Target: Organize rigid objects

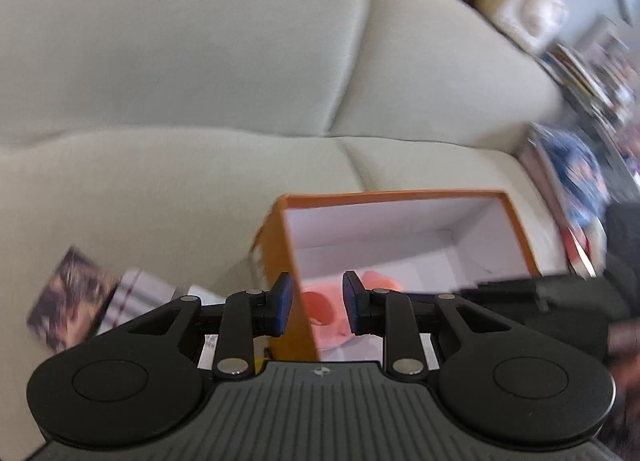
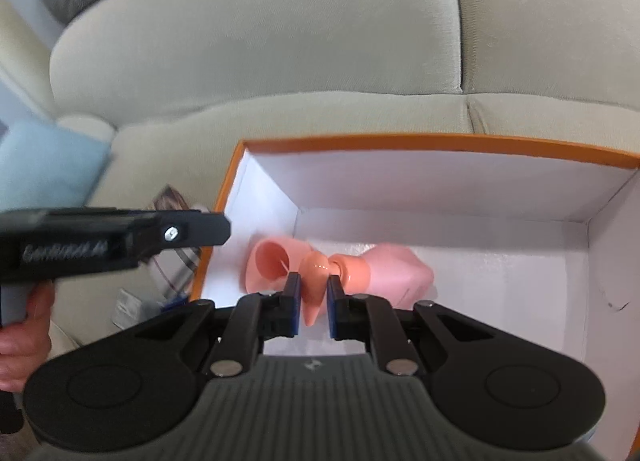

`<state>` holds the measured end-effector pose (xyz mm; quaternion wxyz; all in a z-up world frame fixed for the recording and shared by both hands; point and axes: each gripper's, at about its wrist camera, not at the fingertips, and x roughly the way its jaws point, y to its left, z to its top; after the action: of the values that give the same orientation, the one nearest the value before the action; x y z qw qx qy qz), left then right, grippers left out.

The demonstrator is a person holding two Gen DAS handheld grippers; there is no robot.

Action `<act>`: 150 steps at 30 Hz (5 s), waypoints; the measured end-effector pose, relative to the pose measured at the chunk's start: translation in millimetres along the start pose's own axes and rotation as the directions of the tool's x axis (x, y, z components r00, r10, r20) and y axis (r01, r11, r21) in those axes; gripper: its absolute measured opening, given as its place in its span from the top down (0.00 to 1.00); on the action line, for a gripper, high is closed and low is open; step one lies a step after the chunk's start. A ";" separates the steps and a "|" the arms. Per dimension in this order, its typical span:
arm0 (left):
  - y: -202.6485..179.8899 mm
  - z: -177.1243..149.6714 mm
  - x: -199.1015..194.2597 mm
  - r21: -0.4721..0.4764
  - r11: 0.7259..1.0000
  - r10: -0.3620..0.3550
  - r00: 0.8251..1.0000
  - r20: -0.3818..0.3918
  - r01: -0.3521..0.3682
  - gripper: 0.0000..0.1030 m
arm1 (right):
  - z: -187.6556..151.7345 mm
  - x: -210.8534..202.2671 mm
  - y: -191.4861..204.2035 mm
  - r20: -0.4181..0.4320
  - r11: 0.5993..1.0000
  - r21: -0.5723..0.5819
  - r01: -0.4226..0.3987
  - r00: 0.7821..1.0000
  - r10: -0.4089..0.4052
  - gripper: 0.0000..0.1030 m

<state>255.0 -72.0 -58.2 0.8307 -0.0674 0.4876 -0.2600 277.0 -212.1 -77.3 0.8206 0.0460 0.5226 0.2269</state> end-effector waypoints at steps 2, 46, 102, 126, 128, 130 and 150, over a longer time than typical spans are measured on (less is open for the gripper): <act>-9.1 0.3 -3.9 0.078 0.996 -0.033 0.999 0.000 0.033 0.71 | -0.4 -5.6 -6.8 0.015 0.998 0.049 -0.044 0.999 0.043 0.88; -66.8 -27.5 55.5 0.708 0.691 0.158 0.986 0.048 -0.145 0.91 | 30.6 4.9 -21.7 0.185 0.988 -0.139 0.062 0.982 -0.036 0.75; 13.2 -40.0 -16.7 0.071 0.994 0.080 0.992 0.099 -0.087 0.50 | 11.1 72.7 -0.6 -0.024 0.622 -0.773 0.122 0.975 -0.220 0.83; 102.8 -107.8 -109.8 -0.243 0.950 0.215 0.976 0.047 -0.198 0.54 | -29.0 -22.4 129.4 0.164 0.975 -0.220 0.018 0.986 0.018 0.68; 110.4 -105.8 -106.1 -0.229 0.953 0.213 0.976 0.051 -0.196 0.54 | -31.3 -3.2 142.5 0.121 0.980 -0.197 0.031 0.993 -0.007 0.68; 118.1 -100.8 -99.5 -0.184 0.962 0.212 0.976 0.046 -0.200 0.53 | -35.4 5.1 143.8 0.089 0.985 -0.168 0.038 0.996 -0.024 0.68; 210.0 -42.5 9.5 -0.160 0.984 0.062 0.992 -0.112 -0.080 0.26 | -0.9 115.2 161.5 -0.025 0.976 -0.143 0.166 0.985 -0.171 0.56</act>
<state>299.7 109.0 -164.2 0.8039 -0.1044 0.5530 -0.1923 264.2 -19.6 -123.6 0.8281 -0.0606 0.5225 0.1938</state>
